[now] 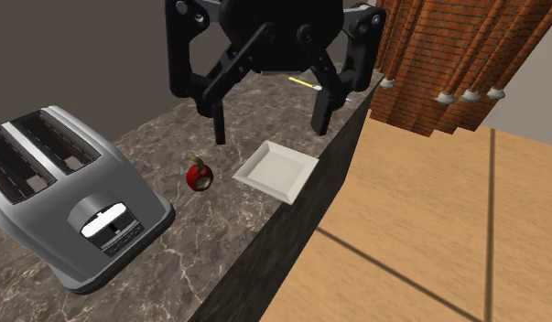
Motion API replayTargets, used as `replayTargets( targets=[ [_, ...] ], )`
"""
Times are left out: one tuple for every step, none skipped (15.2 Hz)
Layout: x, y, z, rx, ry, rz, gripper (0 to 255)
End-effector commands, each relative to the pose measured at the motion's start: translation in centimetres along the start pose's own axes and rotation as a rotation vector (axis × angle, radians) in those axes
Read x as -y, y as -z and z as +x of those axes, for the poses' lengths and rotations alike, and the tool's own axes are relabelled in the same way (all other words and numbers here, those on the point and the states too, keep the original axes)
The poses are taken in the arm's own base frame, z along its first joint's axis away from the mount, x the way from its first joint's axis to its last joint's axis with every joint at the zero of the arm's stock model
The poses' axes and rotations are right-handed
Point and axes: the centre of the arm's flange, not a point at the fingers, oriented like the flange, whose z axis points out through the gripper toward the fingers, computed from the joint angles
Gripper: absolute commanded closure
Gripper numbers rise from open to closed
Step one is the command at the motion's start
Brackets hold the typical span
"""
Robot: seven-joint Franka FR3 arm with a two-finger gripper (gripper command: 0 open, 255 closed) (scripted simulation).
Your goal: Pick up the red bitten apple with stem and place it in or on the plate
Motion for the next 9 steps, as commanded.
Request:
replayTargets(
  targets=[
    [0.7, -1.8, 2.2, -0.007, 0.013, -0.008, 0],
    [1.1, -2.6, 3.2, -0.010, 0.019, -0.012, 0],
    [1.5, -3.4, 4.1, -0.012, 0.025, -0.016, 0],
    [1.9, -4.2, 5.1, -0.015, 0.031, -0.020, 0],
    [2.3, -5.0, 6.0, -0.018, 0.037, -0.024, 0],
    [2.7, -5.8, 7.0, -0.021, 0.044, -0.028, 0],
    [3.1, -6.5, 8.0, -0.023, 0.050, -0.033, 0],
    [3.5, -7.3, 8.9, -0.026, 0.056, -0.037, 0],
    [3.9, -8.1, 9.9, -0.029, 0.062, -0.041, 0]
  ],
)
